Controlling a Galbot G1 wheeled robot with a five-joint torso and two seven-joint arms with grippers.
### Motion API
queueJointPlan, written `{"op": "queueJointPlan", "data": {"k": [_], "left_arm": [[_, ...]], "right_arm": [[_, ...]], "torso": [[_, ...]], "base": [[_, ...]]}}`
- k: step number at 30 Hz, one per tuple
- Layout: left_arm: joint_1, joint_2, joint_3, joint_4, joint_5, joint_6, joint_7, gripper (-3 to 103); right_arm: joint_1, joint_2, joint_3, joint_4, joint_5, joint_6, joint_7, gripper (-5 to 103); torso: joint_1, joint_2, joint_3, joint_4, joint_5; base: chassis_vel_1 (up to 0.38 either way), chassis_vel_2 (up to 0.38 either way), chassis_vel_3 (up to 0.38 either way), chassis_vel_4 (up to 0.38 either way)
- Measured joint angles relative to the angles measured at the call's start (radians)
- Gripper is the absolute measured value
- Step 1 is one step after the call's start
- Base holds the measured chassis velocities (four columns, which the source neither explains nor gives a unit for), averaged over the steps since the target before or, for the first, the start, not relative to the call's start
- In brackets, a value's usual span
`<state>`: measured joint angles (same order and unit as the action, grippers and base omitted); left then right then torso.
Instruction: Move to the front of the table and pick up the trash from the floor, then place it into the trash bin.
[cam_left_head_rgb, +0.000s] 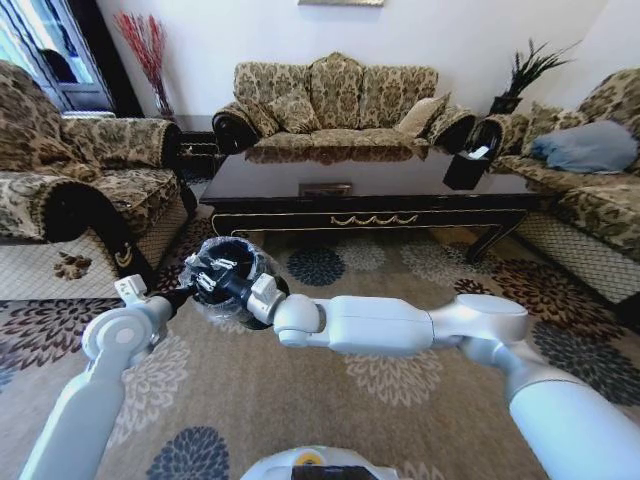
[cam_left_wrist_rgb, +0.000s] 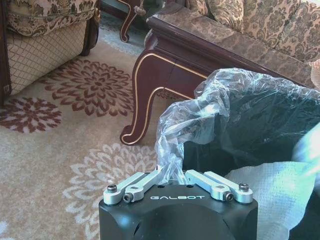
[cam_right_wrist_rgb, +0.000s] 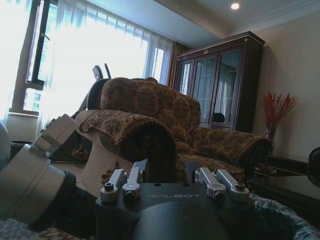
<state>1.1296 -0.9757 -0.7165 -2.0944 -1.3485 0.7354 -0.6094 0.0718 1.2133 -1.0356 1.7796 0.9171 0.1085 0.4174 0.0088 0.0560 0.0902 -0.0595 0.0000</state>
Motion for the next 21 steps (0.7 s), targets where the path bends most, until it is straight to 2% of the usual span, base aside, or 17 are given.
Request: {"op": "queueJointPlan", "data": {"k": [1,2,4,5,7,10,12,13,15,17,19,21], "left_arm": [[0.000,0.000,0.000,0.000,0.000,0.000,0.000,2],[0.000,0.000,0.000,0.000,0.000,0.000,0.000,2],[0.001,0.000,0.001,0.000,0.001,0.000,0.000,2],[0.001,0.000,0.001,0.000,0.001,0.000,0.000,2],[0.003,0.000,0.000,-0.001,0.001,0.000,0.000,2],[0.007,0.001,-0.002,-0.004,0.001,0.000,0.000,2],[0.012,0.004,-0.007,-0.007,0.001,0.000,0.000,2],[0.014,0.007,-0.011,-0.010,0.001,0.000,0.000,2],[0.017,0.008,-0.014,-0.012,0.001,0.000,0.000,2],[0.019,0.011,-0.019,-0.016,0.001,0.000,0.000,2],[0.020,0.012,-0.022,-0.020,-0.001,0.000,0.000,2],[0.022,0.017,-0.027,-0.023,-0.001,0.000,0.000,2]], "right_arm": [[-0.002,-0.009,0.003,0.001,0.000,0.000,-0.001,44],[-0.002,-0.009,0.003,0.001,0.000,0.000,-0.001,44],[-0.005,-0.027,0.008,0.007,0.000,0.000,-0.003,55],[-0.005,-0.027,0.008,0.007,0.000,0.000,-0.003,55],[-0.014,-0.062,0.019,0.017,-0.001,0.000,-0.005,66],[-0.024,-0.094,0.036,0.022,-0.001,0.000,-0.005,73],[-0.036,-0.127,0.063,0.022,0.001,-0.001,-0.003,83],[-0.043,-0.146,0.086,0.019,0.006,-0.014,0.005,89],[-0.047,-0.162,0.107,0.017,0.016,-0.034,0.014,89],[-0.059,-0.201,0.166,0.004,0.051,-0.078,0.024,97],[-0.065,-0.219,0.197,-0.010,0.077,-0.103,0.028,99],[-0.080,-0.245,0.241,-0.039,0.121,-0.163,0.062,100]], "torso": [[0.000,0.000,0.000,0.0001,0.0000],[0.000,0.000,0.000,0.0001,0.0000],[0.000,0.000,0.000,0.0001,0.0000],[0.000,0.000,0.000,0.0001,0.0000],[0.000,0.000,0.000,0.0001,0.0000],[0.000,0.000,0.000,0.0000,0.0001],[0.000,0.000,0.000,-0.0001,0.0001],[0.000,0.000,0.000,0.0001,0.0002],[0.000,0.000,0.000,0.0001,0.0002],[0.000,0.000,0.000,0.0002,0.0002],[0.000,0.000,0.000,0.0000,0.0002],[0.000,0.000,0.000,-0.0002,0.0002]], "base": [[0.000,0.000,0.000,0.000],[0.000,0.000,0.000,0.000],[0.000,0.000,0.000,0.000],[0.000,0.000,0.000,0.000],[0.000,0.000,0.000,0.000],[0.000,0.000,0.000,0.000],[0.000,0.000,0.000,0.000],[0.000,0.000,0.000,0.000],[0.000,0.000,0.000,0.000],[0.000,0.000,0.000,0.000],[0.000,0.000,0.000,0.000],[0.000,0.000,0.000,0.000]]}}
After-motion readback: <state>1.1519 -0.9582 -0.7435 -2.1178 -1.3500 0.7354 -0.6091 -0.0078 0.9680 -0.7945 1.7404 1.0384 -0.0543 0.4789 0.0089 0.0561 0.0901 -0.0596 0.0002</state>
